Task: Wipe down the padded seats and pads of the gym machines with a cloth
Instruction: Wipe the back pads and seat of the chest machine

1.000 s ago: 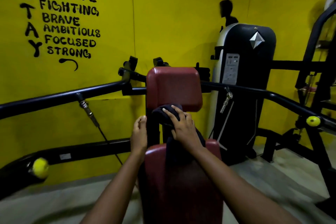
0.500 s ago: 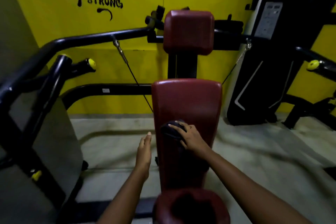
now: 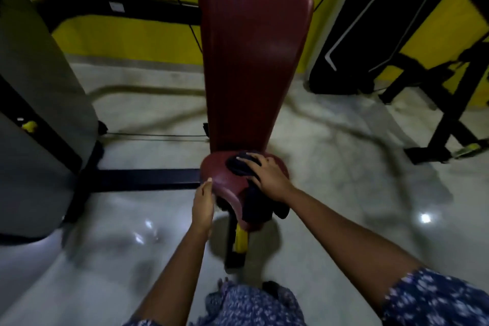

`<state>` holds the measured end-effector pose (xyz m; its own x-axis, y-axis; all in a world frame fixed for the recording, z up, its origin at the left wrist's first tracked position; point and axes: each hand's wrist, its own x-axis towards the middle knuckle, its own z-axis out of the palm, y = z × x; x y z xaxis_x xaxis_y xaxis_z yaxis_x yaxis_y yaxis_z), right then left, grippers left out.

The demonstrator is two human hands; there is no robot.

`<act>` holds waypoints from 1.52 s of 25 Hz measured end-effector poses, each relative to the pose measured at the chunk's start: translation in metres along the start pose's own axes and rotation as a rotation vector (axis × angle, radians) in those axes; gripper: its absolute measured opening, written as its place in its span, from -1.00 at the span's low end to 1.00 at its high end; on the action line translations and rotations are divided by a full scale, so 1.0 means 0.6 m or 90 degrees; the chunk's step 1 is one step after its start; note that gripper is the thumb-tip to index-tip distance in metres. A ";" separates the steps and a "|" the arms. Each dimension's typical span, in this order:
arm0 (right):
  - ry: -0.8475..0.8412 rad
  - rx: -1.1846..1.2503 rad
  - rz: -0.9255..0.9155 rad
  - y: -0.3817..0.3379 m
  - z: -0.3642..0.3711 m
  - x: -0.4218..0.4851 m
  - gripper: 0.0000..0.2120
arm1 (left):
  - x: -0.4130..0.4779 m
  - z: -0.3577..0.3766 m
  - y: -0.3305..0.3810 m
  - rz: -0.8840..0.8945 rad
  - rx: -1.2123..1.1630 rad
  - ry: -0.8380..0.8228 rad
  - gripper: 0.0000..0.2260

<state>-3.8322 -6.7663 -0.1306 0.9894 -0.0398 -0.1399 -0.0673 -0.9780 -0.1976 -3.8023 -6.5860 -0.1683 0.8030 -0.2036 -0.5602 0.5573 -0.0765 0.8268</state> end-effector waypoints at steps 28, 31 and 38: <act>-0.139 0.057 -0.741 0.122 0.226 0.245 -0.52 | 0.098 0.262 -0.139 -0.280 -0.073 0.661 -0.38; -0.122 0.019 -0.742 0.101 0.232 0.287 -0.51 | 0.107 0.262 -0.144 -0.290 -0.006 0.701 -0.40; -0.166 0.137 -0.740 0.153 0.222 0.199 -0.55 | 0.096 0.264 -0.144 -0.234 0.104 0.625 -0.40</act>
<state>-3.7376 -6.8332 -0.2948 0.4198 0.9066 0.0424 0.7999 -0.3475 -0.4892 -3.8373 -6.7456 -0.2636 0.4500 0.7310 -0.5129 0.8237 -0.1179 0.5546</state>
